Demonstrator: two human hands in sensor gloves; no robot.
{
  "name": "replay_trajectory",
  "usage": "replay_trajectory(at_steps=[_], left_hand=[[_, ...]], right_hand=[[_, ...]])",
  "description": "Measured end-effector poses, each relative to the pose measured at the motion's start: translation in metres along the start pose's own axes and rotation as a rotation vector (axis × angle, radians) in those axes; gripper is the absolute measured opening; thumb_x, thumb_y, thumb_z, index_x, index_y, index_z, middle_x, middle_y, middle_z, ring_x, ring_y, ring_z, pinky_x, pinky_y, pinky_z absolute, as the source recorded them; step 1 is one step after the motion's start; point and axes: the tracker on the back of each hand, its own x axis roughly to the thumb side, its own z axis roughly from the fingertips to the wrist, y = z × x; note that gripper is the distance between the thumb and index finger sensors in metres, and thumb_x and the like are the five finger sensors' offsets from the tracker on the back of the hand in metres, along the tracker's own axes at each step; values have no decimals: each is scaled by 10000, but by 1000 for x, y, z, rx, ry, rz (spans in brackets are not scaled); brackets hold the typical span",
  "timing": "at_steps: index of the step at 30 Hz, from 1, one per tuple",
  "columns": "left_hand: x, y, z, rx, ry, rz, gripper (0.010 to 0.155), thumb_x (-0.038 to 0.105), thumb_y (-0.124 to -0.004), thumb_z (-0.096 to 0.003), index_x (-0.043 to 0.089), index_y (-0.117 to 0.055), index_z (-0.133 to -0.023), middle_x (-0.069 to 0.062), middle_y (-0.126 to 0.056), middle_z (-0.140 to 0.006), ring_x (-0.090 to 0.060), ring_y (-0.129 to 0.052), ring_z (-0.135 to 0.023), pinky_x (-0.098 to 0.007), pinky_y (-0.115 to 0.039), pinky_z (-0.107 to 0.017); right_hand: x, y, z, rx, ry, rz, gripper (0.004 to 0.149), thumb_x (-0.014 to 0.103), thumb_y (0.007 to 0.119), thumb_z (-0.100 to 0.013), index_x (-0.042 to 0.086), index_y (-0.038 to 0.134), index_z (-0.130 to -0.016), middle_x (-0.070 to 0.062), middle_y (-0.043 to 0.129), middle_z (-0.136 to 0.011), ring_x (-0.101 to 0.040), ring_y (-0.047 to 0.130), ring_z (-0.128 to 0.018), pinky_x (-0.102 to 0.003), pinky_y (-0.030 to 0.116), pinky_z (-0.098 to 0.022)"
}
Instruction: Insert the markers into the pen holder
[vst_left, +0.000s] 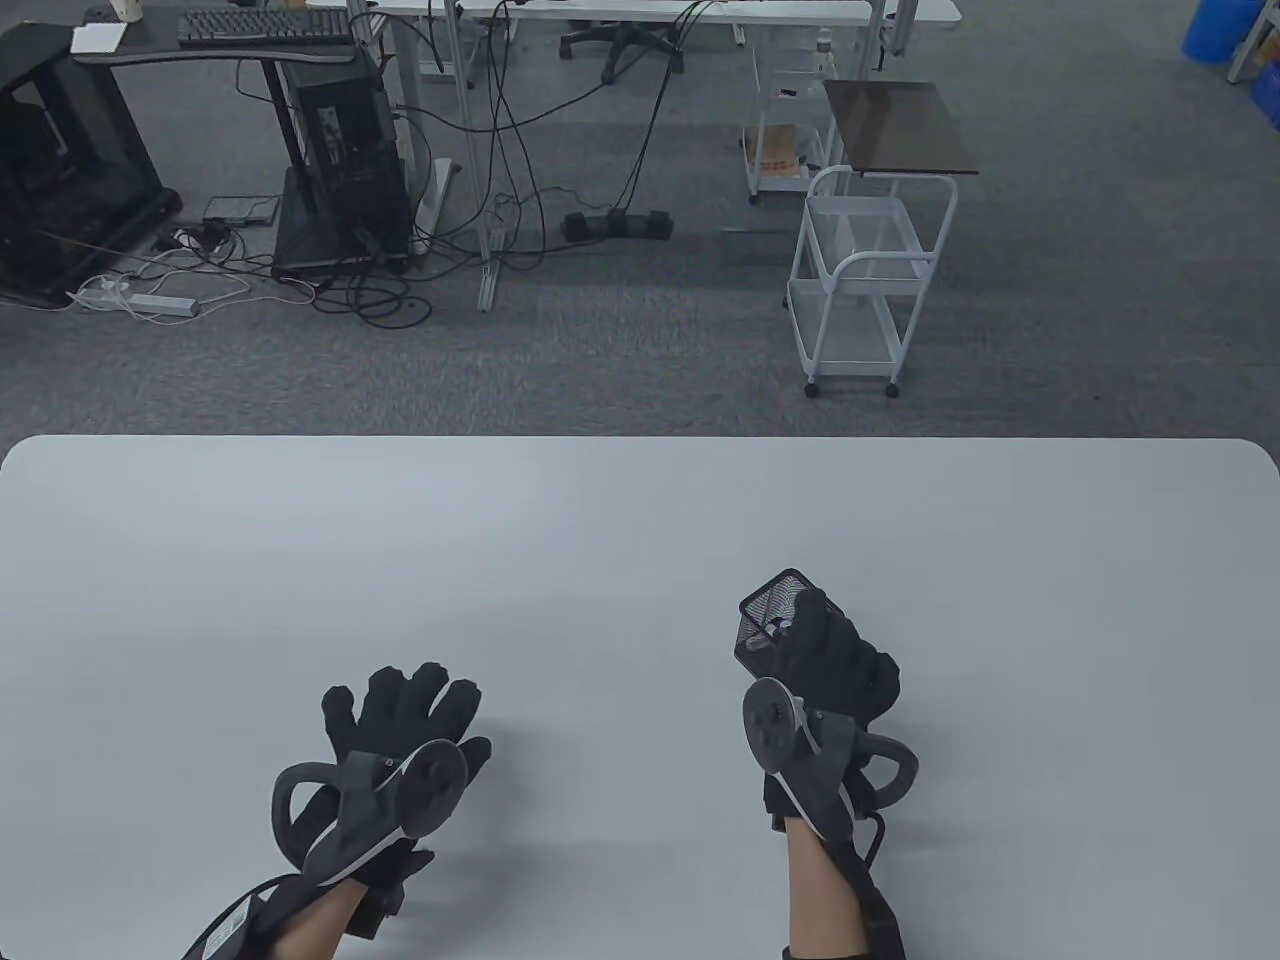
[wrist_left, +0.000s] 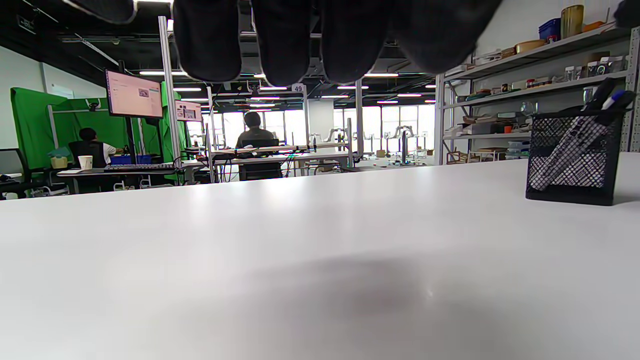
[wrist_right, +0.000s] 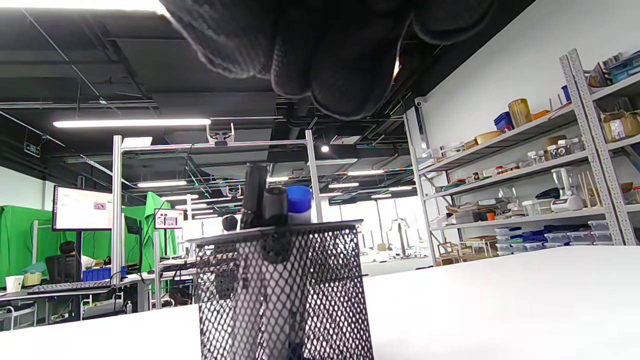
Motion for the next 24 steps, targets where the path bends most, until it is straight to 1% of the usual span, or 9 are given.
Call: replay_trajectory(at_steps=[8, 15, 19, 24], left_hand=[[-3, 3, 1, 12, 0, 19, 598, 588, -674, -584, 383, -605, -1141, -7, -579, -1268, -455, -587, -1195, -760, -397, -815], [-4, 5, 3, 25, -5, 32, 597, 589, -674, -584, 384, -607, -1141, -8, -579, -1269, -451, -588, -1195, -759, -396, -816], [-5, 7, 4, 35, -5, 41, 594, 589, -673, -585, 384, -609, -1139, -9, -578, -1269, -453, -585, -1196, -759, -396, -816], [-6, 9, 6, 48, -6, 49, 595, 589, -673, -584, 382, -613, -1139, -9, -579, -1268, -455, -585, -1195, -762, -393, -814]], right_hand=[[5, -12, 4, -22, -26, 10, 488, 298, 661, -656, 158, 584, -1117, -154, 706, -1045, -340, 842, -874, -641, 505, -685], [19, -22, 7, 1, -73, 3, 500, 348, 628, -664, 160, 574, -1124, -173, 654, -1099, -415, 791, -936, -668, 468, -689], [32, -28, 15, 0, -119, -29, 524, 375, 617, -665, 144, 565, -1132, -194, 632, -1116, -446, 777, -949, -678, 457, -689], [51, -25, 31, 17, -218, -14, 558, 404, 618, -660, 133, 557, -1145, -208, 622, -1130, -469, 773, -952, -687, 457, -683]])
